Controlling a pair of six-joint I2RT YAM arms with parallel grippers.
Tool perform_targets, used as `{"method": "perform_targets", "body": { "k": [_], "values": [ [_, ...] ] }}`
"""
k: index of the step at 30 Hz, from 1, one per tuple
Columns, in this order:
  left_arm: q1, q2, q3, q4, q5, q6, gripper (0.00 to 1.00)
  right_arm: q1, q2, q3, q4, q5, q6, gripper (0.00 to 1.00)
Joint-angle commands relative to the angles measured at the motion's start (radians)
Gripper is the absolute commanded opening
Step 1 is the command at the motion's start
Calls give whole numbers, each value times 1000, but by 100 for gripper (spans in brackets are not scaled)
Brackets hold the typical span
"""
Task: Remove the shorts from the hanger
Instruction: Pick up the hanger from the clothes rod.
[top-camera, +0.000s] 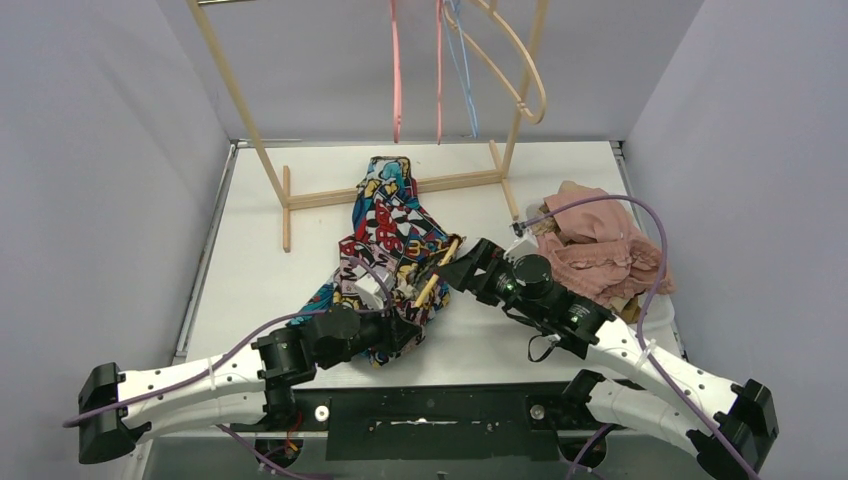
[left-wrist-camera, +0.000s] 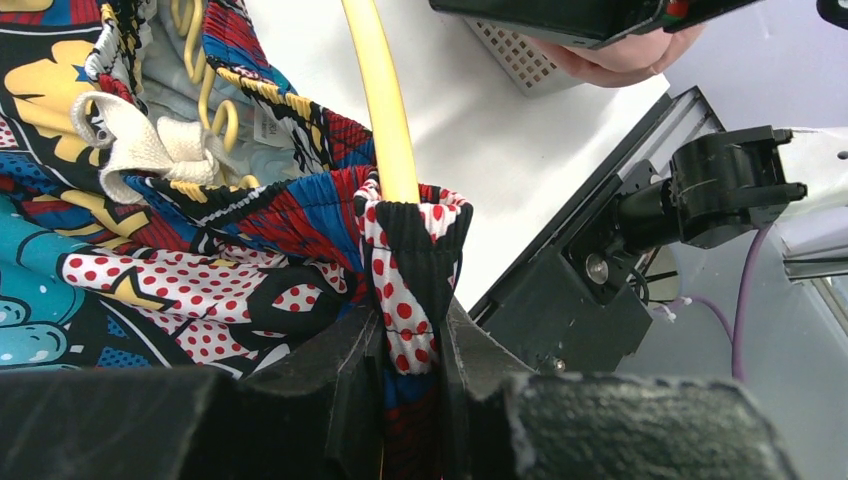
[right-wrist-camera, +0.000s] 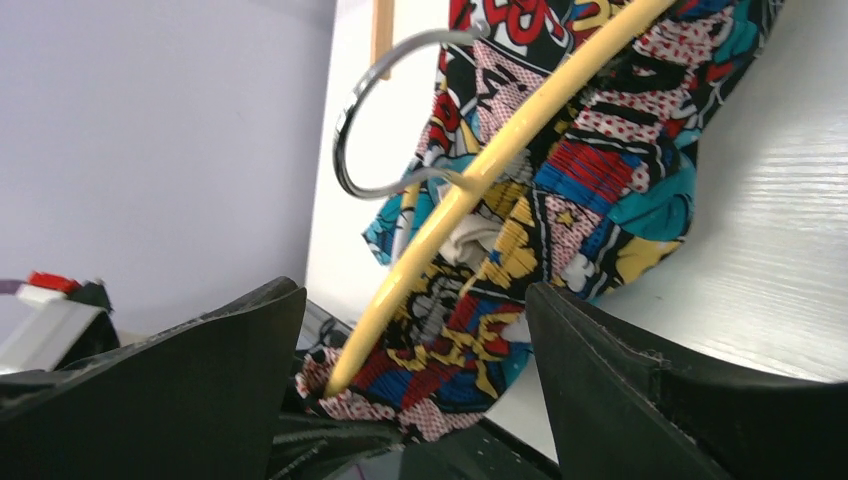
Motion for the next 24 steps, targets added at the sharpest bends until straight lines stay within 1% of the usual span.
{"method": "perform_targets", "body": {
  "k": [1, 3, 6, 9, 12, 14, 18, 22, 24],
  "values": [
    [-46, -19, 9, 145, -55, -17, 0, 6, -8, -14, 188, 45, 94, 83],
    [-59, -15, 5, 153, -55, -21, 0, 9, 7, -16, 208, 33, 108, 83],
    [-72, -6, 10, 150, -66, -19, 0, 18, 28, -14, 220, 37, 129, 89],
    [-85, 1, 20, 140, -76, -12, 0, 27, 39, -25, 247, 50, 170, 89],
    [-91, 2, 13, 147, -82, -10, 0, 40, 41, -40, 276, 68, 200, 82],
    [-95, 2, 13, 142, -86, -10, 0, 45, 46, -45, 270, 83, 227, 75],
    [-108, -14, 14, 135, -109, -8, 0, 50, 70, -48, 220, 95, 273, 73],
    [-109, -31, 9, 132, -125, -6, 0, 58, 92, -73, 281, 89, 319, 62],
    [-110, -34, 6, 137, -128, -7, 0, 64, 117, -64, 313, 72, 320, 61]
  ]
}}
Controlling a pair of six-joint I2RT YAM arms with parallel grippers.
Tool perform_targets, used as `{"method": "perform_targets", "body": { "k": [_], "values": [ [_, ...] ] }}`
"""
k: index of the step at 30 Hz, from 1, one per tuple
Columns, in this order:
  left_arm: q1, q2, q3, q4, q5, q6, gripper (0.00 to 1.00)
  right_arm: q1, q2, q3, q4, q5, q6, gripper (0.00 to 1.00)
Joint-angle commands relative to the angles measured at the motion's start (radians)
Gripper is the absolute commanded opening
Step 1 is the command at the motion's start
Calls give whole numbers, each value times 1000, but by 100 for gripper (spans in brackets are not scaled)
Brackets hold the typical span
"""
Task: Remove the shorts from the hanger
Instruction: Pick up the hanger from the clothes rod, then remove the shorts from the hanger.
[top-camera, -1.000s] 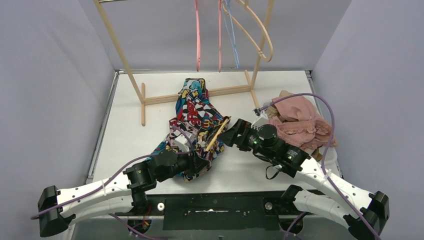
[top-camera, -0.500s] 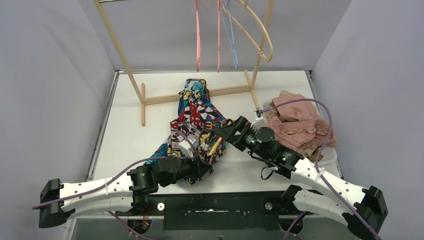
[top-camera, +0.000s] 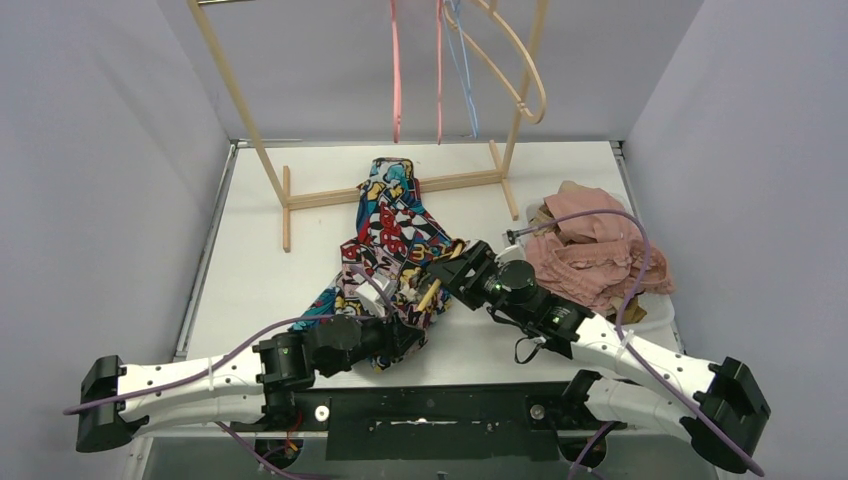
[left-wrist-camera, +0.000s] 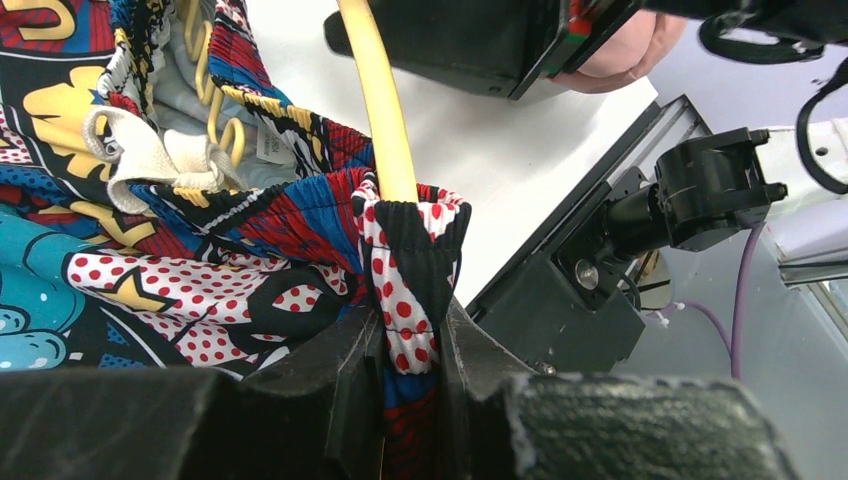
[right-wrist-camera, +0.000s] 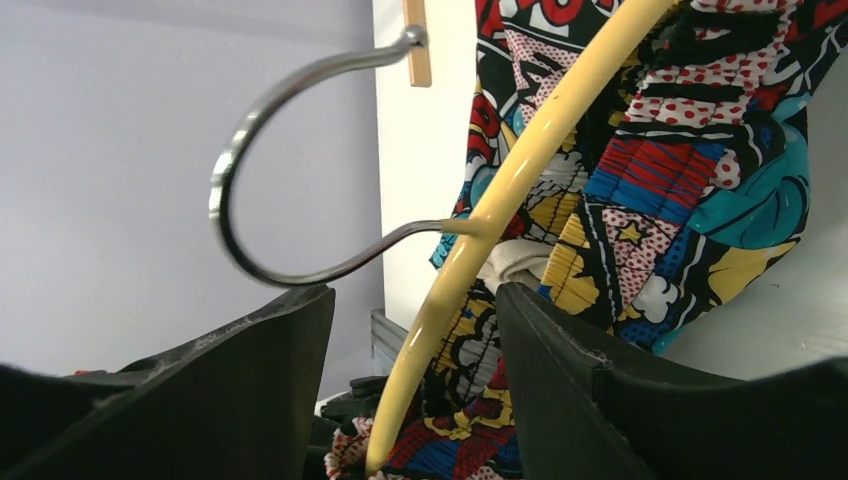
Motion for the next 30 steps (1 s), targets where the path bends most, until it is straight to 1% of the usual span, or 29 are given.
{"method": "perform_targets", "body": {
  "k": [1, 2, 3, 4, 5, 7, 10, 11, 12, 13, 15, 16, 17, 18, 19, 22, 24, 25, 28, 30],
  "values": [
    [-9, -32, 16, 104, -43, -3, 0, 22, 52, 12, 123, 8, 43, 61],
    [-17, -35, 24, 92, -76, -14, 0, 29, 72, 21, 136, -1, 44, 60],
    [-31, -40, 28, 95, -106, -15, 0, 36, 92, 26, 151, -7, 47, 57],
    [-49, -47, 26, 115, -129, -2, 0, 43, 105, 30, 167, -7, 49, 50],
    [-65, -52, 26, 132, -146, 12, 0, 52, 109, 30, 184, 6, 47, 48],
    [-81, -52, 28, 141, -163, 32, 0, 59, 93, 41, 188, 36, 15, 38],
    [-82, -36, 40, 86, -181, 11, 0, 57, 36, 82, 82, 118, -38, 19],
    [-82, -30, 40, 71, -178, 3, 0, 57, 19, 89, 57, 135, -49, 14],
    [-82, -26, 39, 63, -174, -6, 0, 51, 3, 92, 31, 149, -52, 11],
    [-81, -24, 39, 54, -169, -14, 1, 48, -12, 91, 15, 161, -53, 10],
    [-82, -22, 46, 25, -160, -17, 16, 43, -34, 84, -7, 169, -57, 7],
    [-82, -25, 62, -24, -167, -16, 24, 39, -42, 84, -26, 167, -59, 5],
    [-82, -29, 78, -66, -182, -17, 29, 34, -46, 88, -43, 166, -62, 4],
    [-83, -39, 92, -103, -197, -19, 38, 32, -50, 93, -62, 162, -66, 3],
    [-82, -62, 103, -129, -215, -24, 45, 28, -47, 98, -76, 153, -71, 3],
    [-80, -140, 98, -118, -229, -25, 59, 27, -44, 98, -94, 140, -80, 3],
    [-80, -192, 81, -90, -233, -25, 65, 25, -40, 91, -93, 131, -84, 4],
    [-80, -209, 78, -84, -232, -27, 66, 23, -38, 86, -90, 128, -85, 4],
    [-81, -212, 82, -88, -206, -36, 67, 22, -32, 70, -72, 122, -84, 5],
    [-80, -175, 102, -103, -200, -52, 67, 19, -25, 63, -67, 120, -83, 6]
  ]
}}
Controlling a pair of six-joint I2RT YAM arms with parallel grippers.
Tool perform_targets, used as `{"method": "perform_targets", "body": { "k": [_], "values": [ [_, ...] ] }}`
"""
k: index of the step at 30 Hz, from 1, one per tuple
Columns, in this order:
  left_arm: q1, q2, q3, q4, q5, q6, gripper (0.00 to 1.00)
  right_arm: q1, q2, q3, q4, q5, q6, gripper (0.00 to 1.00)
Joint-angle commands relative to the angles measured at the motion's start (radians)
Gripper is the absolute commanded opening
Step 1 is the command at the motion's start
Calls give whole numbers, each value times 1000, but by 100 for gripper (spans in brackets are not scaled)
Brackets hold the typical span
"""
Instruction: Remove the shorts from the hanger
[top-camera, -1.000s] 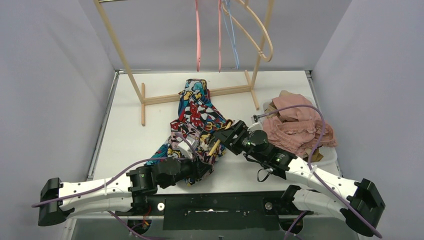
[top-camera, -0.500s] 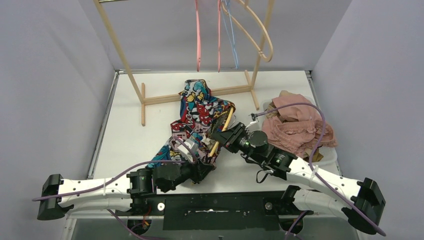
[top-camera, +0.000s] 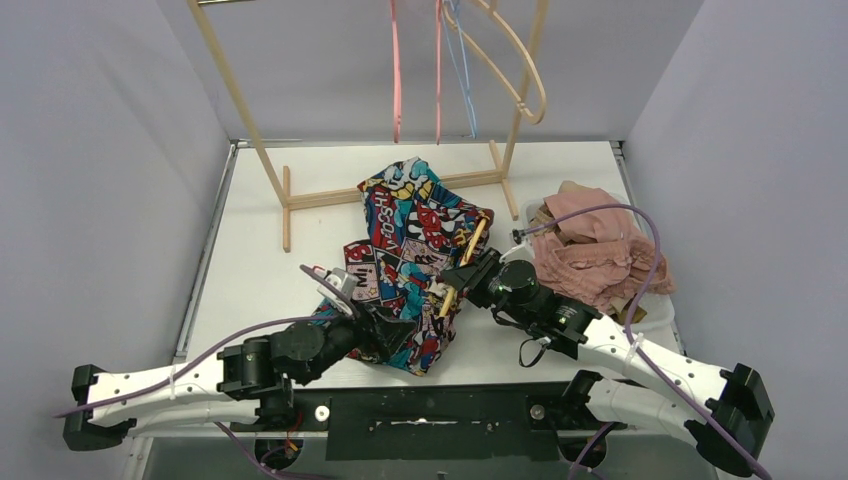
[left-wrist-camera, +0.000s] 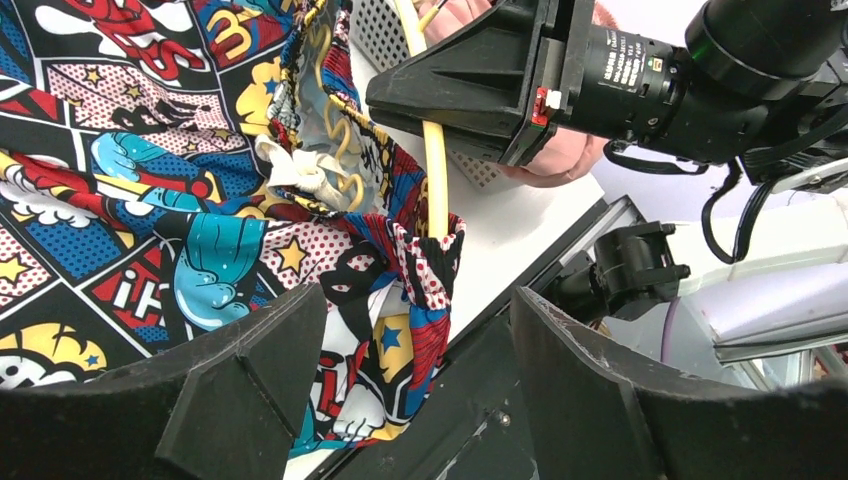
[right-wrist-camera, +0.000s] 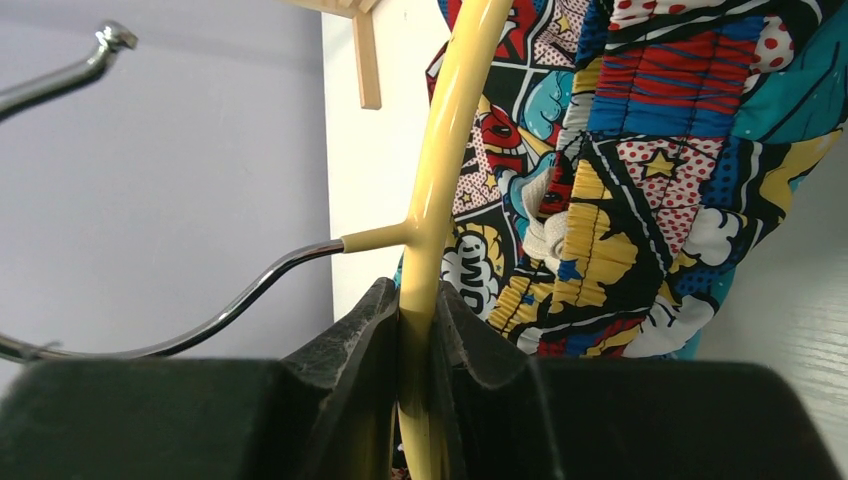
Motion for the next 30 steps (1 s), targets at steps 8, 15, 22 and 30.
{"method": "perform_targets", "body": {
  "k": [8, 15, 22, 30],
  "values": [
    [1, 287, 140, 76, 32, -20, 68, -21, 23, 28, 78, -19, -29, 5],
    [2, 413, 186, 101, -11, 4, 55, -28, 12, 30, 73, -34, -33, 5],
    [2, 406, 171, 116, -20, 30, 25, -37, -5, 27, 63, -40, -31, 6],
    [2, 314, 83, 142, -13, 14, 54, -52, 3, 44, 73, -65, -36, 6]
  ]
}}
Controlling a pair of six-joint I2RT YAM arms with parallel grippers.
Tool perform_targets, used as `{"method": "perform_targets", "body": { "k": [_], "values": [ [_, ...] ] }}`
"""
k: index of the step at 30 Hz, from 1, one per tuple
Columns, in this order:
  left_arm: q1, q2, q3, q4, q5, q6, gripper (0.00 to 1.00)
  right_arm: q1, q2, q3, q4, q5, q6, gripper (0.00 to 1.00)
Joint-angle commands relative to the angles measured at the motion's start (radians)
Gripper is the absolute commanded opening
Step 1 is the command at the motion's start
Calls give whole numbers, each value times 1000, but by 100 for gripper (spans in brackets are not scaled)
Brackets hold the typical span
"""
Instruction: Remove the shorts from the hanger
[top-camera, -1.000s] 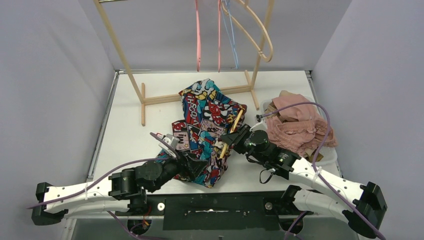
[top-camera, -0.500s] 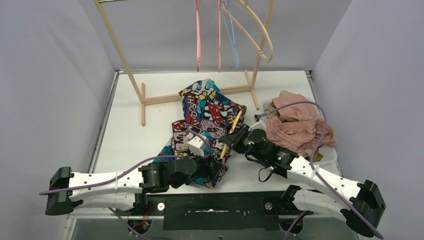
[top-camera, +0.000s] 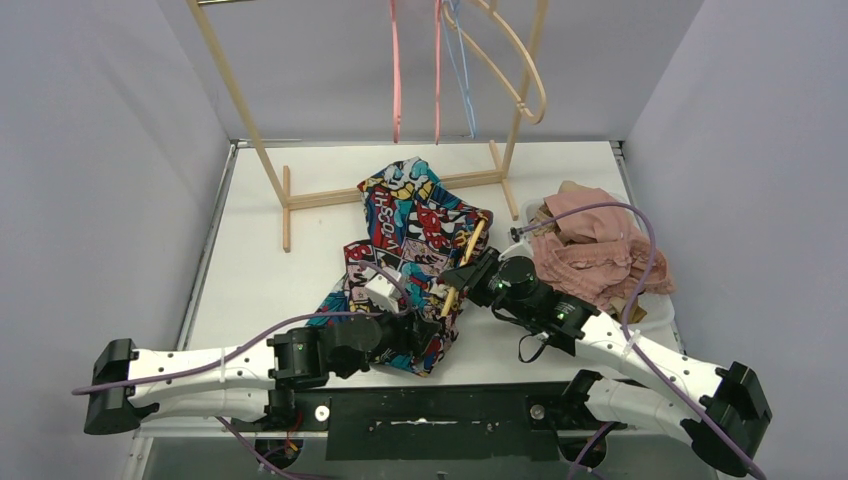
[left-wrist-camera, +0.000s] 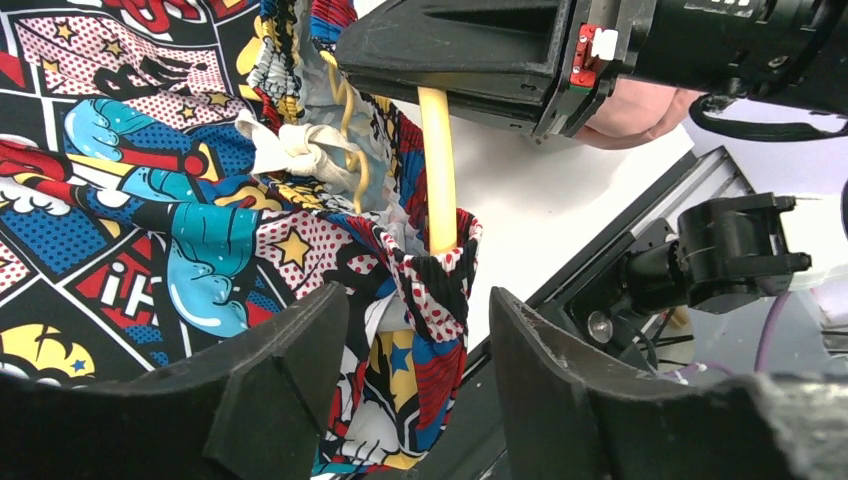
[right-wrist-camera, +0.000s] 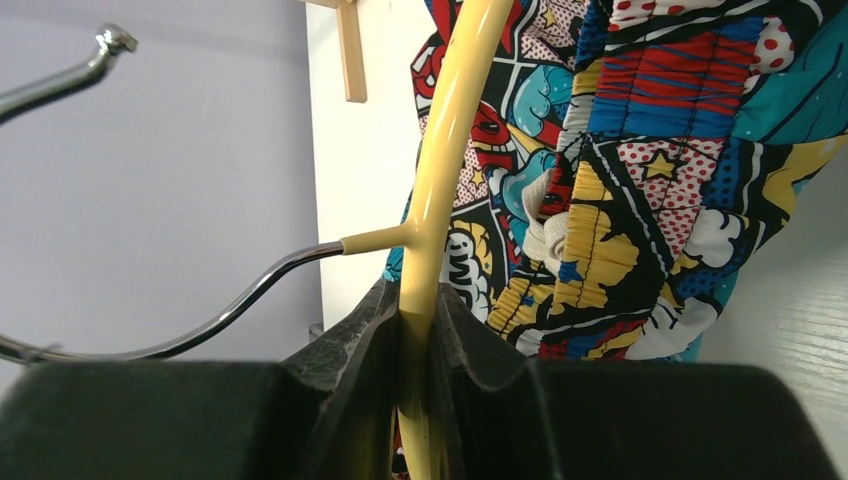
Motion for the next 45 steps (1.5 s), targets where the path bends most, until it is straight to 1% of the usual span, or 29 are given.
{"method": "perform_targets", "body": {
  "k": [1, 3, 7, 9, 10, 15, 17, 18, 20, 28, 29, 30, 33, 35, 38, 45],
  "values": [
    [2, -53, -24, 81, -9, -3, 56, -14, -18, 46, 79, -18, -15, 6],
    [4, -47, -34, 96, 5, 1, 57, -20, -6, 46, 95, -37, -16, 6],
    [16, 3, -31, 96, 22, -9, 57, -46, 4, 21, 186, -100, 7, 7],
    [21, 24, -34, 112, 19, -15, 56, -52, 9, 27, 188, -113, 5, 7],
    [23, 33, -34, 121, 13, -20, 54, -53, 10, 33, 179, -113, -2, 7],
    [50, 41, -45, 174, 19, -17, 39, -70, 8, 35, 159, -115, 1, 7],
    [61, 33, -46, 175, 24, -13, 37, -79, 8, 36, 153, -124, -3, 7],
    [70, 26, -47, 174, 28, -12, 38, -81, 7, 37, 148, -125, -6, 7],
    [85, 12, -50, 175, 34, -11, 44, -84, 10, 39, 143, -127, -7, 7],
    [143, 1, -61, 177, 110, -17, 45, -86, 32, 46, 156, -151, -4, 7],
    [145, 3, -64, 177, 118, -23, 47, -86, 35, 48, 156, -152, -4, 7],
    [147, 4, -65, 181, 126, -26, 52, -85, 39, 50, 156, -154, -4, 7],
    [155, 10, -77, 230, 164, -28, 55, -85, 54, 57, 156, -169, -2, 7],
    [170, 23, -84, 263, 222, -24, 51, -86, 58, 58, 156, -169, -4, 7],
    [196, 45, -62, 212, 249, -46, 40, -86, 57, 60, 159, -166, -3, 7],
    [217, 24, -111, 240, 317, -65, 8, -88, 50, 67, 144, -153, -17, 7]
  ]
}}
